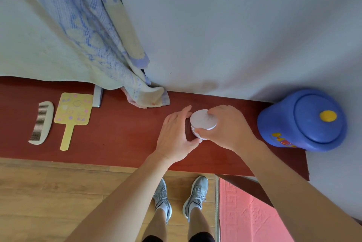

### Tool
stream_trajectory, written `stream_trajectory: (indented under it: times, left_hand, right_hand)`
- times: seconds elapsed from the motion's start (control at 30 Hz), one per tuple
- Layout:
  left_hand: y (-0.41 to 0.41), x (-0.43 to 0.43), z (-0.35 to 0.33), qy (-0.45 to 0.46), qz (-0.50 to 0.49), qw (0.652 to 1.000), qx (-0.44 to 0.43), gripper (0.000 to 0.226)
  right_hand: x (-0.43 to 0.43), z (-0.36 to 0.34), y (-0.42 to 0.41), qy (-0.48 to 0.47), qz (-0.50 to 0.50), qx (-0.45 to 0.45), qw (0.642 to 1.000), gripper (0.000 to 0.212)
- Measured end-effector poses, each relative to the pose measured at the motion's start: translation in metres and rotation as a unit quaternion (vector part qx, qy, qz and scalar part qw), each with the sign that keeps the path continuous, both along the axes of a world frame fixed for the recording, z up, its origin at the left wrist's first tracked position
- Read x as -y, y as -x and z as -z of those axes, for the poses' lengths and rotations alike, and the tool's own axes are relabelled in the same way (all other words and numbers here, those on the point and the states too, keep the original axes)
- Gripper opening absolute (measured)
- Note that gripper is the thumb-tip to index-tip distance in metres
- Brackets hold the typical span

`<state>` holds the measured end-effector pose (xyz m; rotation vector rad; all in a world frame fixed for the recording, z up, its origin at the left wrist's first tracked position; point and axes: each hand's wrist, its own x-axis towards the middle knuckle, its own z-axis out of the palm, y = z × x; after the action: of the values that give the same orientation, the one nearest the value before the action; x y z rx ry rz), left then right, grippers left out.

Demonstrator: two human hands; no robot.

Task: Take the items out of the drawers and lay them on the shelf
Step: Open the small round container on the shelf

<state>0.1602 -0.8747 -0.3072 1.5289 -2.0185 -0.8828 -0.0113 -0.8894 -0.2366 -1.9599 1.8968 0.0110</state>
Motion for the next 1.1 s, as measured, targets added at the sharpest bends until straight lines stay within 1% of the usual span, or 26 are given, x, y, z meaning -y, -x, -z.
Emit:
stream_trajectory:
  times: [0.13,0.3,0.4,0.47,0.6,0.7,0.8,0.87,0.97,1.1]
  left_hand:
    - [0.002,0.0,-0.003,-0.006,-0.01,1.0,-0.005,0.105]
    - [0.001,-0.002,-0.003,-0.009,-0.018,1.0,-0.009,0.104]
    - [0.001,-0.001,-0.004,-0.013,-0.02,1.0,-0.011,0.104]
    - [0.001,0.0,-0.004,-0.017,-0.02,1.0,-0.014,0.104]
    - [-0.001,0.0,-0.003,-0.022,-0.02,0.999,-0.026,0.102]
    - [-0.002,-0.001,-0.004,-0.026,-0.018,0.999,-0.026,0.102]
    - [-0.004,-0.001,-0.004,-0.03,-0.011,0.999,-0.028,0.101]
    - [-0.005,0.0,-0.004,-0.037,-0.003,0.999,-0.03,0.099]
    - [-0.007,0.0,-0.004,-0.046,0.003,0.998,-0.031,0.095]
    - [-0.007,0.0,-0.006,-0.044,0.006,0.999,-0.027,0.09]
  right_hand:
    - [-0.007,0.002,-0.005,0.005,0.024,0.006,1.0,0.07]
    - [-0.007,0.007,-0.008,0.005,0.043,-0.005,0.999,0.068]
    - [0.002,0.006,-0.007,-0.002,0.035,-0.021,0.999,0.053]
    - [0.009,0.003,-0.008,-0.004,0.037,-0.02,0.999,0.049]
    - [0.021,-0.005,-0.008,-0.013,0.059,0.001,0.998,0.052]
    - [0.028,-0.013,-0.009,-0.026,0.066,-0.001,0.997,0.06]
    - [0.035,-0.011,-0.009,-0.038,0.072,0.001,0.997,0.063]
    - [0.038,-0.009,-0.008,-0.03,0.075,0.0,0.997,0.068]
    - [0.038,-0.004,-0.005,-0.007,0.083,0.02,0.996,0.07]
    - [0.03,0.005,0.002,0.029,0.084,0.059,0.994,0.064]
